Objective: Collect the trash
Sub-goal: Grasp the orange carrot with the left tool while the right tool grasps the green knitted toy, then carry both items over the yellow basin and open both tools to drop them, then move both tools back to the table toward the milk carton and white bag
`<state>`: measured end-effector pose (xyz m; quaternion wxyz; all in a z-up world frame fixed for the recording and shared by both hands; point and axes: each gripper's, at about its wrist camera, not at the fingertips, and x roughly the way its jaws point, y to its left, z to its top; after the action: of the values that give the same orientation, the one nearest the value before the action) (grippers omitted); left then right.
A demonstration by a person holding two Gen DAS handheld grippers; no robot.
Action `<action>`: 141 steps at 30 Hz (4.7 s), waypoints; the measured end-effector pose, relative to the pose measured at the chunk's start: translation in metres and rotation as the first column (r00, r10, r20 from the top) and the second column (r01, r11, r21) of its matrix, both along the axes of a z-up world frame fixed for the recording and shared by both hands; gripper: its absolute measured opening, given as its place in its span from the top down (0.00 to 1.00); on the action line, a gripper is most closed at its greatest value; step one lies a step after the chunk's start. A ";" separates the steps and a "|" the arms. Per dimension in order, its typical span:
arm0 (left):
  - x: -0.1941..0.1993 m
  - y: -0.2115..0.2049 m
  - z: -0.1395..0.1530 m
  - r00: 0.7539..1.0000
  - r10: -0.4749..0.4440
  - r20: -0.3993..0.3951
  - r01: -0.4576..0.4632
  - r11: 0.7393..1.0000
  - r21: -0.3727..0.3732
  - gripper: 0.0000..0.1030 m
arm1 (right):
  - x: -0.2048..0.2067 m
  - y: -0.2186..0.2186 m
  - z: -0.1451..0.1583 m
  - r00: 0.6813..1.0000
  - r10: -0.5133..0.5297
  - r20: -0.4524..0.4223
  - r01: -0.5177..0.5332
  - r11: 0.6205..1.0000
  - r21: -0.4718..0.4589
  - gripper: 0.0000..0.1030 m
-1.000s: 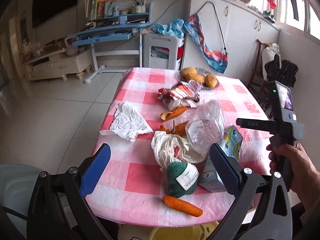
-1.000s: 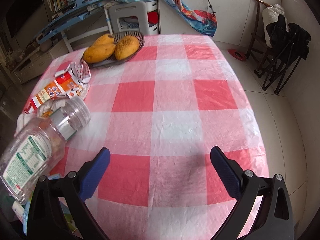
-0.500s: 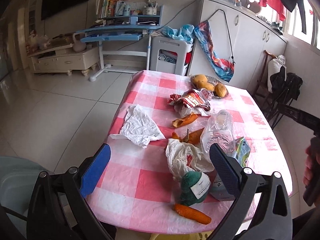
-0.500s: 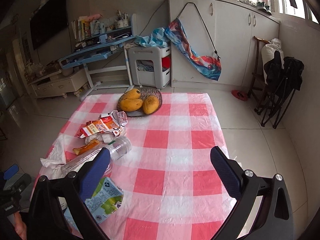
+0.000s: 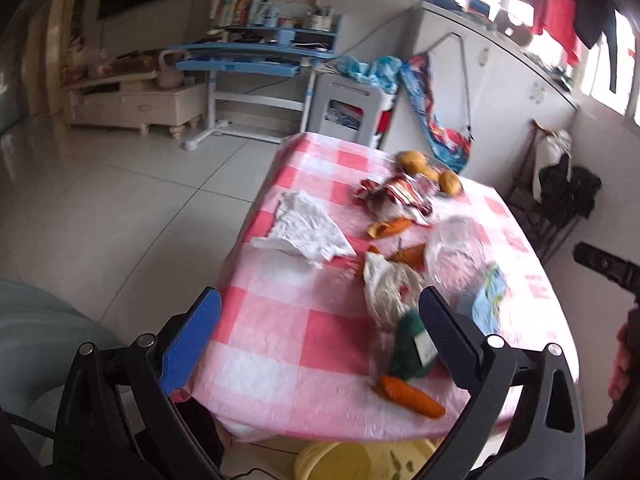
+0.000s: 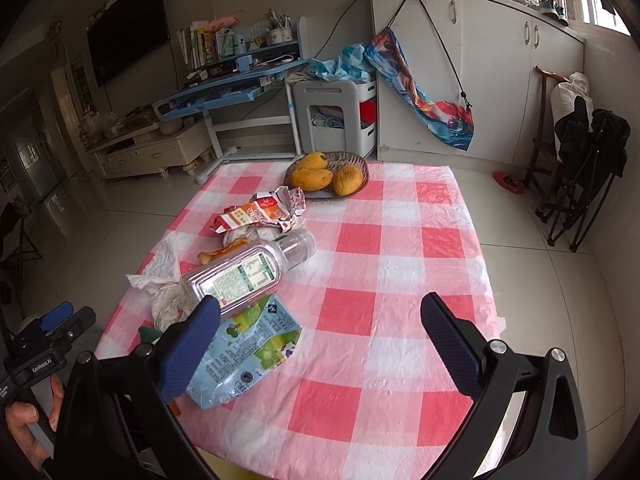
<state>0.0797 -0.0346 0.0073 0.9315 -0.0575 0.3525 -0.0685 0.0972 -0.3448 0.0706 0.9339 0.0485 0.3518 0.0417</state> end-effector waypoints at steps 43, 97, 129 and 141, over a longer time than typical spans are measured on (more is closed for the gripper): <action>0.022 -0.012 -0.055 0.967 -0.086 -0.241 0.090 0.996 0.006 0.83 | -0.009 0.108 -0.034 0.935 0.347 -0.069 -0.353 0.927 -0.127 0.07; -0.040 -0.041 -0.014 0.956 -0.291 -0.044 0.293 0.954 0.062 0.83 | -0.080 0.124 -0.083 0.807 0.510 -0.297 -0.525 0.850 0.034 0.37; -0.061 -0.031 -0.008 0.992 -0.118 0.051 0.108 0.980 0.169 0.16 | -0.071 0.029 -0.037 0.999 0.030 0.016 -0.033 0.980 0.194 0.14; -0.047 -0.009 -0.008 0.999 0.003 0.045 -0.005 0.999 0.050 0.16 | -0.065 0.036 -0.042 0.998 0.057 -0.003 -0.055 0.979 0.194 0.14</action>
<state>0.0332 -0.0431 -0.0012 0.9405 -0.0332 0.3331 -0.0590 0.0327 -0.3085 0.0282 0.9217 0.1294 0.3512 0.1017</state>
